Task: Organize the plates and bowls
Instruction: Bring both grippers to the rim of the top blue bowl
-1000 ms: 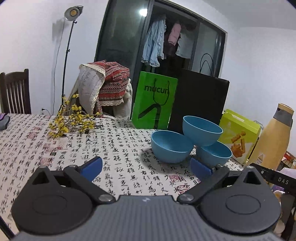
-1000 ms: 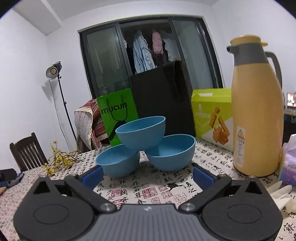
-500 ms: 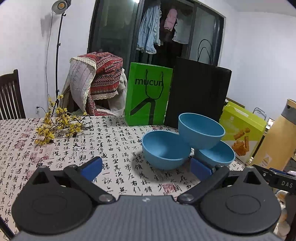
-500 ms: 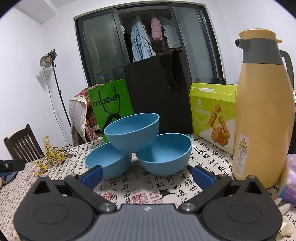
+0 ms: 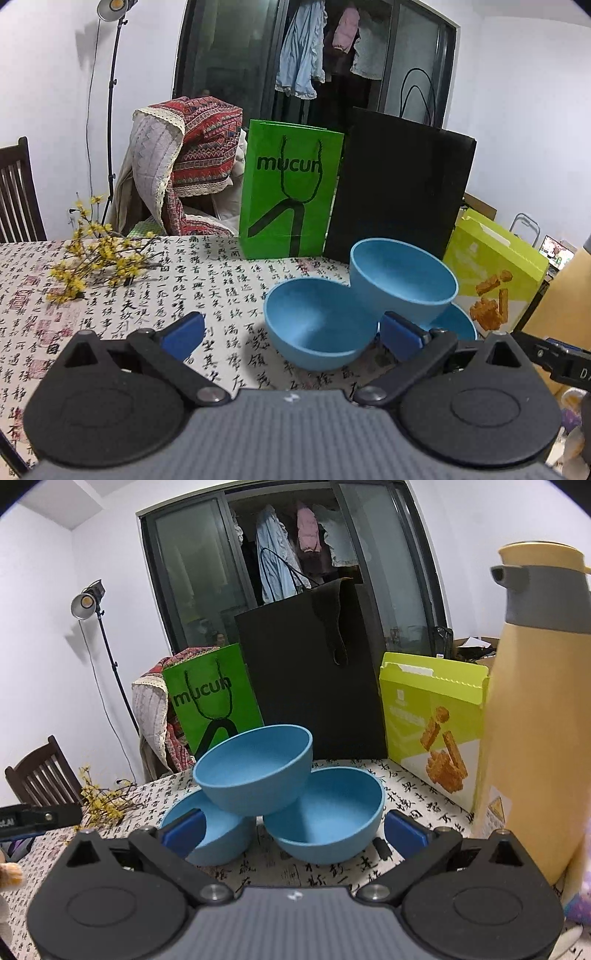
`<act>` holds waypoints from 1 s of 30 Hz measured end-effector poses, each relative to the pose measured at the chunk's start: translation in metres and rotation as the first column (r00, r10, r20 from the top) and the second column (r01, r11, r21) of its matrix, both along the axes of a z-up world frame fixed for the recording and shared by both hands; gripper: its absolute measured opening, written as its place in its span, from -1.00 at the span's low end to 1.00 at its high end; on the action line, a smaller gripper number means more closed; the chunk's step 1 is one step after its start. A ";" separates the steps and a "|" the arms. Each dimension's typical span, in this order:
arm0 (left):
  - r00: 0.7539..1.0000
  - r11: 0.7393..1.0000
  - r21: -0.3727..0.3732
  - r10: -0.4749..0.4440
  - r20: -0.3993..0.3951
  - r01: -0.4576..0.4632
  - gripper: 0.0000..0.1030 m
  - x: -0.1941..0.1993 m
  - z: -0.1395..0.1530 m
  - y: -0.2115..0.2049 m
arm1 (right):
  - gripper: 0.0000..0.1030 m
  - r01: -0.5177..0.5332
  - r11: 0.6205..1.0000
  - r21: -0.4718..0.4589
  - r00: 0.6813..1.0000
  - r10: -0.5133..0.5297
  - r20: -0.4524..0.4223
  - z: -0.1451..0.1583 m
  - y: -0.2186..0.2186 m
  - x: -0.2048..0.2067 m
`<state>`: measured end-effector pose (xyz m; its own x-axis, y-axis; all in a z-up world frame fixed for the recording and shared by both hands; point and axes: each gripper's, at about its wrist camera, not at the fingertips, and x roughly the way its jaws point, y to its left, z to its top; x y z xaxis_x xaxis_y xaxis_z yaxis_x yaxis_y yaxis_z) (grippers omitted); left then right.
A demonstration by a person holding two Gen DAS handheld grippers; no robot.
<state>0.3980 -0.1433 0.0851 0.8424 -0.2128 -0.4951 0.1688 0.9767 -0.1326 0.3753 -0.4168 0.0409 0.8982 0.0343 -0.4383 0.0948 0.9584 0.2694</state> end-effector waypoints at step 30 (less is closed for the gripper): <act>0.992 0.993 0.011 0.114 -0.046 -0.113 1.00 0.103 -0.006 -0.068 | 0.72 0.006 0.996 0.094 0.991 0.007 -0.132 0.001 -0.017 0.121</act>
<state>0.5006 -0.2115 0.0791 0.8368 -0.1127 -0.5358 0.0504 0.9903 -0.1295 0.4966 -0.4333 0.0422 0.8326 0.0814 -0.5479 0.1353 0.9293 0.3437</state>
